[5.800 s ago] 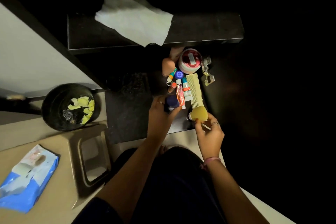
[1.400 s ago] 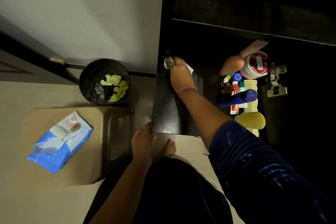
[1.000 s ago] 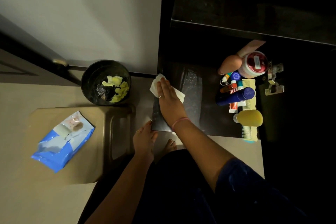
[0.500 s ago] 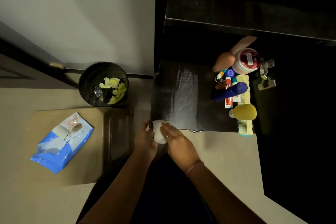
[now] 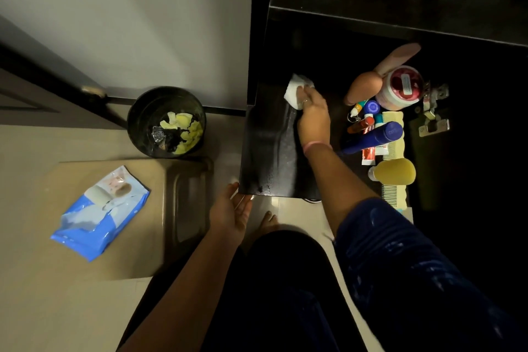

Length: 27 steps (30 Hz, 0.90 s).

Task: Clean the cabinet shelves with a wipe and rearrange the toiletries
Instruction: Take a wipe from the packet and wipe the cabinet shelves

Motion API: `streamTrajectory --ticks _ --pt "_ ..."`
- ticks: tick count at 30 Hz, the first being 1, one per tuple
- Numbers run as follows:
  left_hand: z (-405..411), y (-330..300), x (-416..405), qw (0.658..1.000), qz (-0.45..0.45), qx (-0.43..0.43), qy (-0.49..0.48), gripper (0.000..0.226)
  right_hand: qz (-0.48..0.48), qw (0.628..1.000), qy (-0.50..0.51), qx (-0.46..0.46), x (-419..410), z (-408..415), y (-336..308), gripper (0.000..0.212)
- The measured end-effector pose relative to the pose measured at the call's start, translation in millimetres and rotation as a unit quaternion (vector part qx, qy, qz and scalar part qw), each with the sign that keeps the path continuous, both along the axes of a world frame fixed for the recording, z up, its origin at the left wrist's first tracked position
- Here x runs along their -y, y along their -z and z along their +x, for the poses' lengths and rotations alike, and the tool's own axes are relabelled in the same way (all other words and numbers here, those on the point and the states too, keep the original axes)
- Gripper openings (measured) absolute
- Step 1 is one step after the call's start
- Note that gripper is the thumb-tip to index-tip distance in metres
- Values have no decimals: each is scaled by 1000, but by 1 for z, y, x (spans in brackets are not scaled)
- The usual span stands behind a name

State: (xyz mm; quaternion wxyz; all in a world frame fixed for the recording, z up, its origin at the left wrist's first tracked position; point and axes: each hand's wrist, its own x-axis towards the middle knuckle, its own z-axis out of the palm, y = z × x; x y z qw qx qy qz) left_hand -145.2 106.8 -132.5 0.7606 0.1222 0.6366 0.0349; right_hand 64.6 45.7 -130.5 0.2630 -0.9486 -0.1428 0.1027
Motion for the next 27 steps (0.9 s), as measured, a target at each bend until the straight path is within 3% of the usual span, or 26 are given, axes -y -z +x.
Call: streamTrajectory --ticks 2,4,8,12,15,17,19,21,25,27 --pt "1 0 1 1000 0 6 -8 17 42 998 -48 -18 6 -29 7 44" --pt "4 -2 3 1000 -8 6 -28 21 18 990 -138 13 19 -67 11 56" --pt "7 -2 9 999 0 -9 -47 30 21 975 -218 -22 51 -147 7 57" --pt "5 0 9 999 11 -1 -42 20 26 962 -270 15 62 -173 -8 51" --pt "4 -1 6 999 1 -3 -47 18 44 972 -232 -17 63 -151 -26 39" --pt "4 -1 5 999 -2 2 -39 17 59 989 -136 28 57 -115 -34 35" --pt "3 -1 5 1000 -4 5 -30 17 62 994 -58 70 46 -68 -35 42" --pt "1 0 5 999 -9 8 -31 18 43 998 -8 37 32 -30 -28 50" --pt "0 0 3 999 -16 9 -29 16 -30 999 -35 -20 28 -26 2 60" --pt "0 -1 2 999 -17 13 -24 17 -16 999 -46 -14 38 -49 9 65"
